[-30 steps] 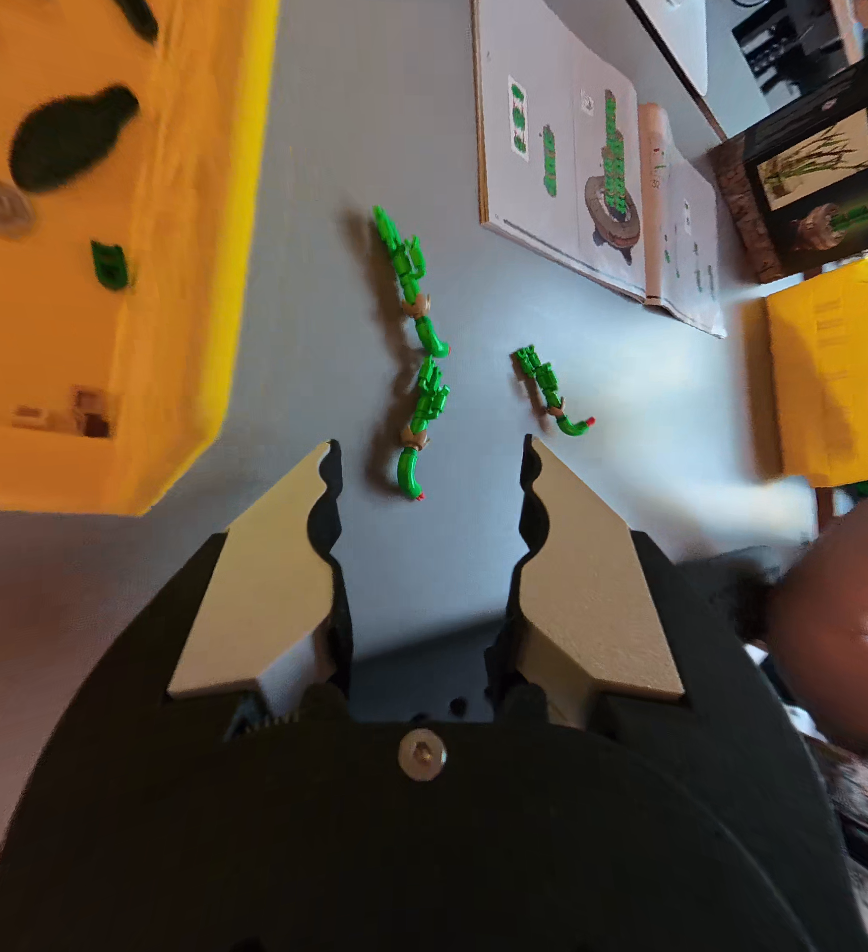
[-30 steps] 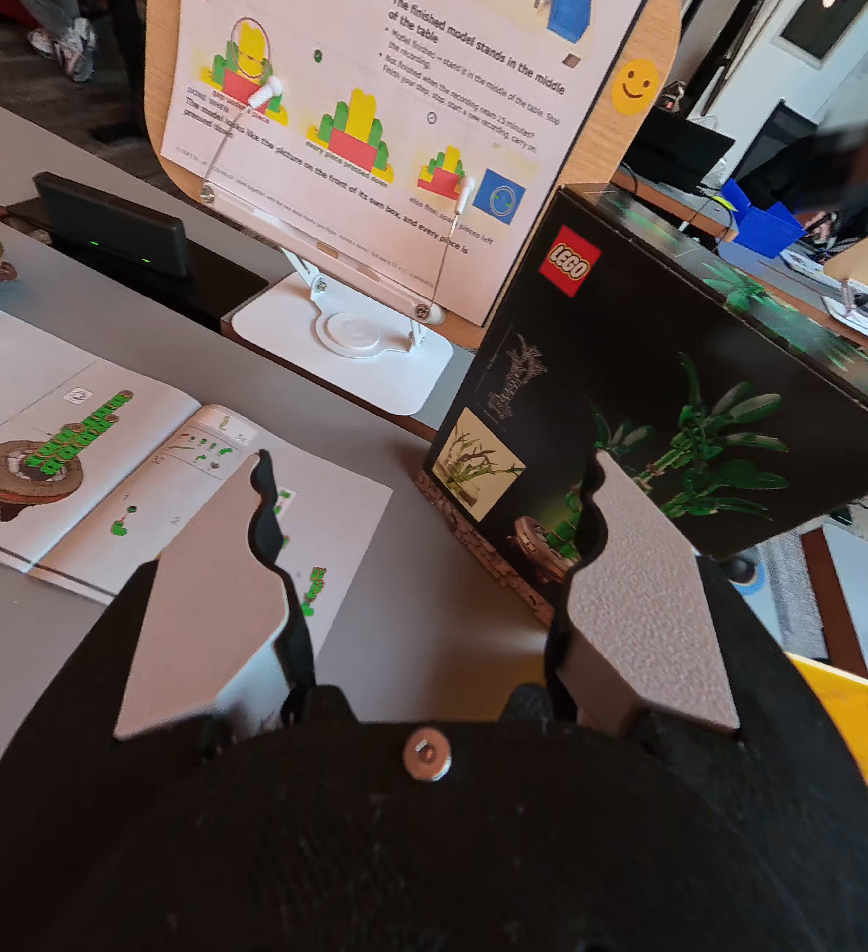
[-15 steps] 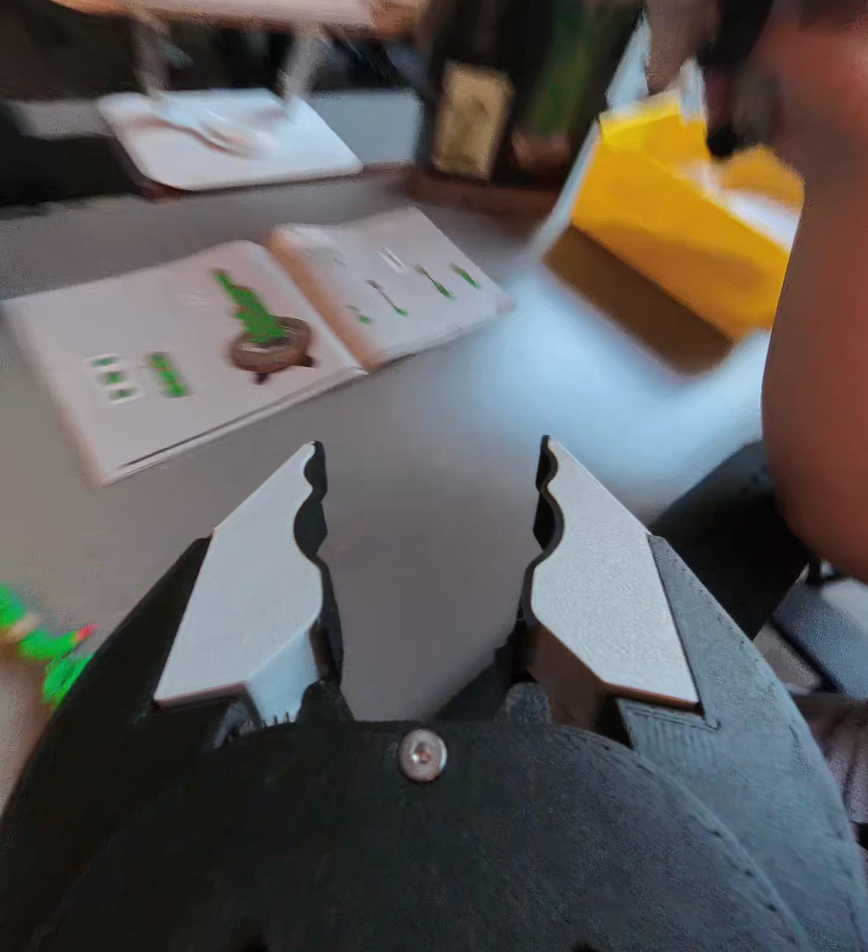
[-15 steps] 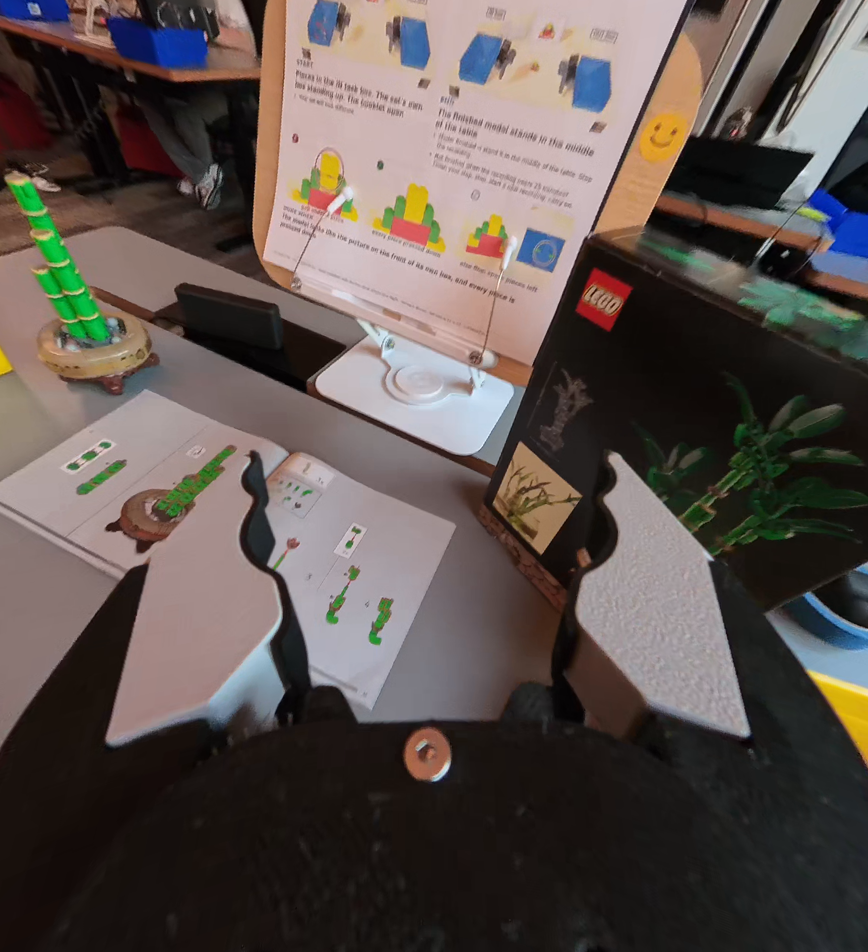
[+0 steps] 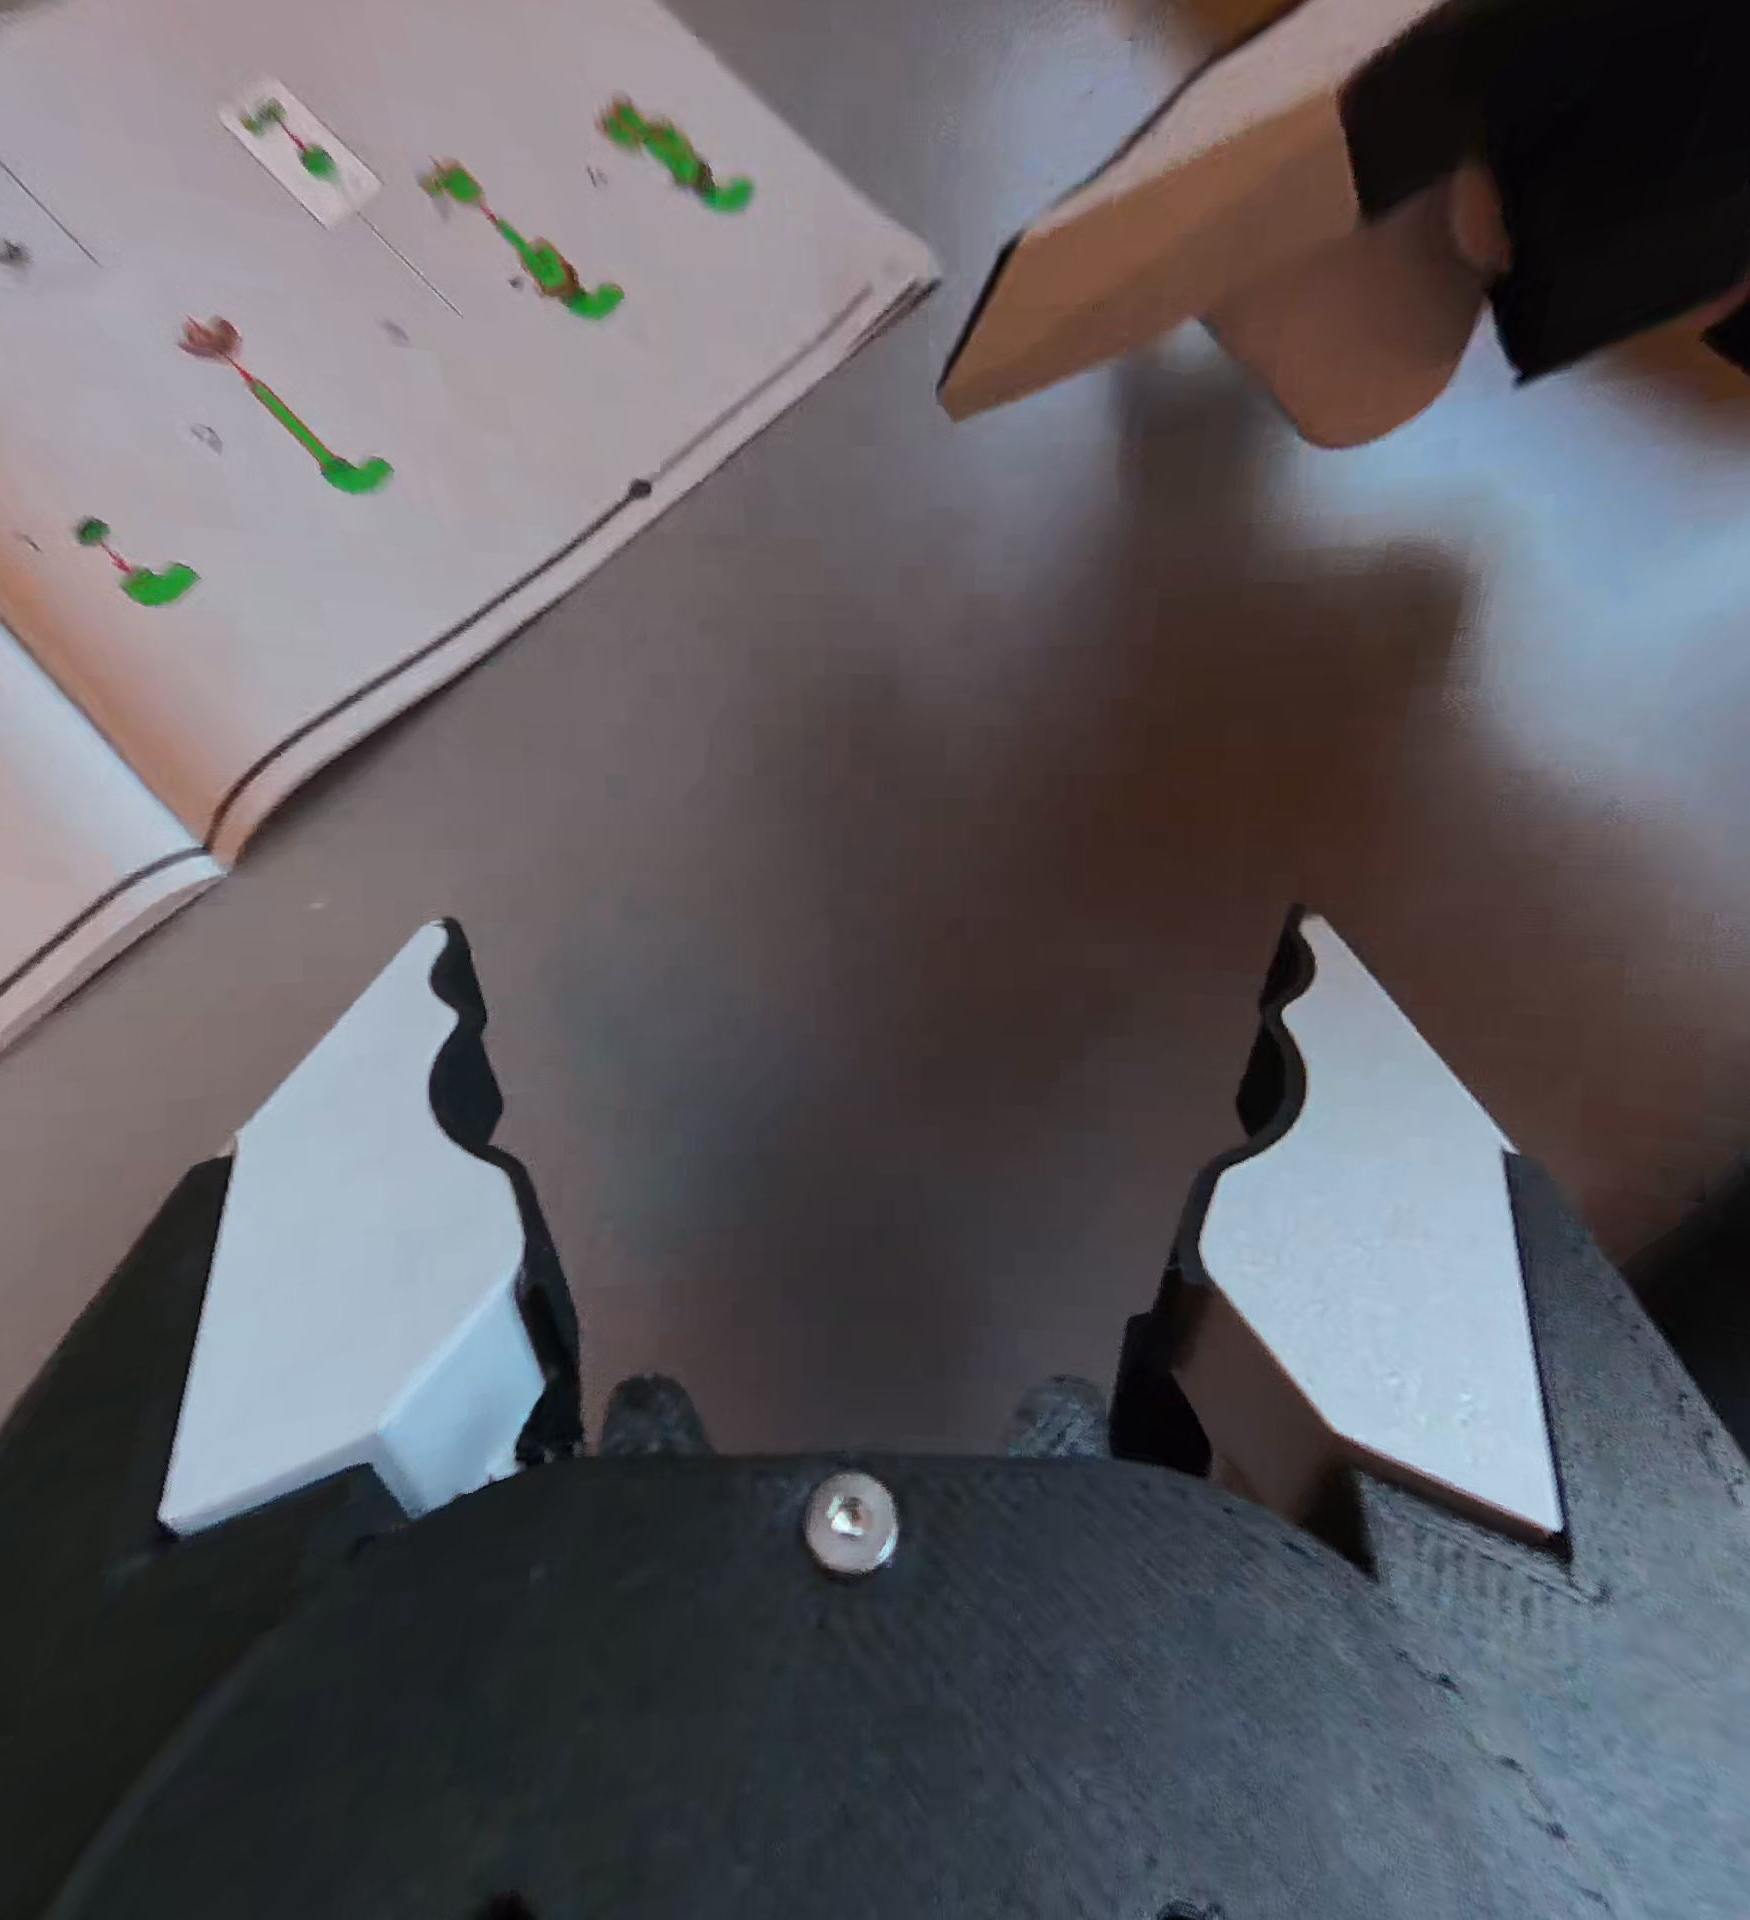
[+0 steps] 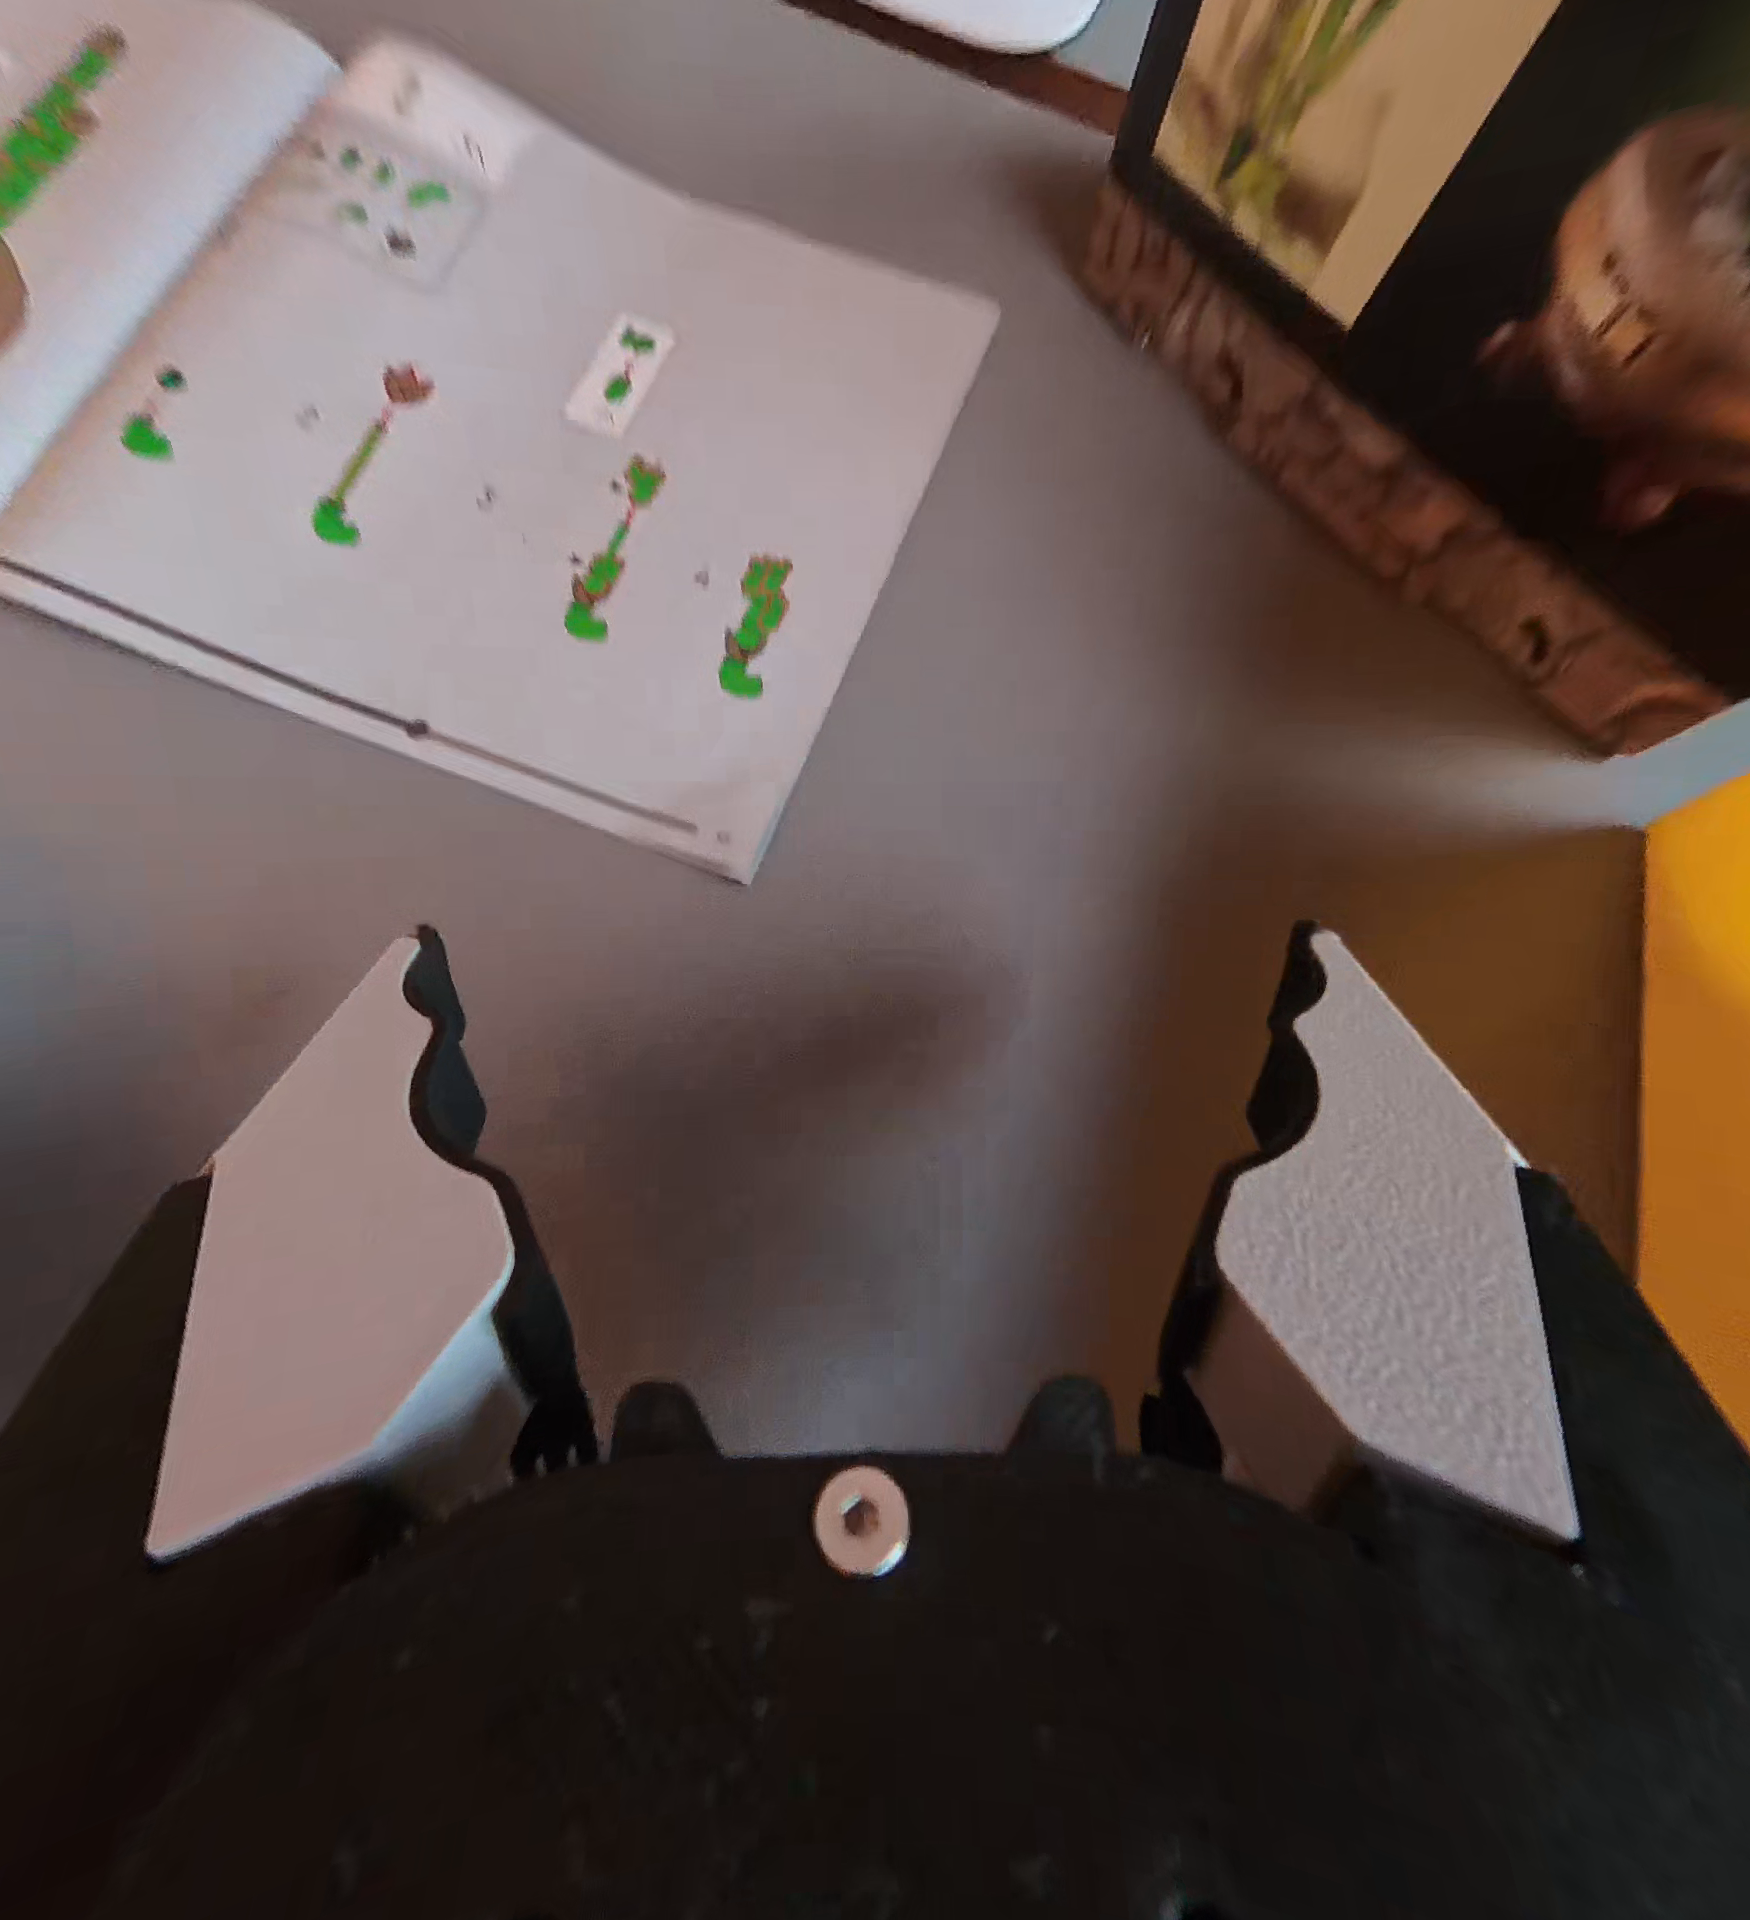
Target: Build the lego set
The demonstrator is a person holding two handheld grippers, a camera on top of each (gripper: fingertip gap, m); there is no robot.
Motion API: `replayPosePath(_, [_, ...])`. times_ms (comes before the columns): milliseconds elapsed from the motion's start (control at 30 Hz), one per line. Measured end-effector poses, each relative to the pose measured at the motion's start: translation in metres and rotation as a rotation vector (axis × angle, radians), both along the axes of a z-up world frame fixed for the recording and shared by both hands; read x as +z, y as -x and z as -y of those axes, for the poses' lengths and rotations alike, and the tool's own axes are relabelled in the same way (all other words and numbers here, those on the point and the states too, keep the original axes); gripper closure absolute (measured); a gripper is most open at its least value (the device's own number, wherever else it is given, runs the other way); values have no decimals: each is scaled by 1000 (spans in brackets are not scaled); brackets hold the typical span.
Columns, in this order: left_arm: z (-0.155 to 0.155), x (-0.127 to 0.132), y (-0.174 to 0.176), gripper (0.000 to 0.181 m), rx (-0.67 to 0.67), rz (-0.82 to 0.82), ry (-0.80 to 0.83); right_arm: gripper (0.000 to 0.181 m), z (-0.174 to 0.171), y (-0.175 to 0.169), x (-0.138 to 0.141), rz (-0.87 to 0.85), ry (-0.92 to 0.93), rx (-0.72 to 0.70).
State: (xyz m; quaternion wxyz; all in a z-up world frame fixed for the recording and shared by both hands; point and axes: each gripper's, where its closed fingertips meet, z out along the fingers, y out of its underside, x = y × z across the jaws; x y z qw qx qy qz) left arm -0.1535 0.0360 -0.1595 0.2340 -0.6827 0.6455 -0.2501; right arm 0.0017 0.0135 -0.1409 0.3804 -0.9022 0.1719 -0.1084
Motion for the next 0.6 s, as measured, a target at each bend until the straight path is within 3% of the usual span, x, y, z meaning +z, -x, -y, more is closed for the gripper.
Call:
replayPosePath(200, [-8, -15, 2, 28, 44, -22, -33, 31, 6, -5, -16, 25, 7, -24])
replayPosePath(600, [-6, -16, -3, 23, 71, 56, -60, 37, 7, 1, -14, -11, -21, 35])
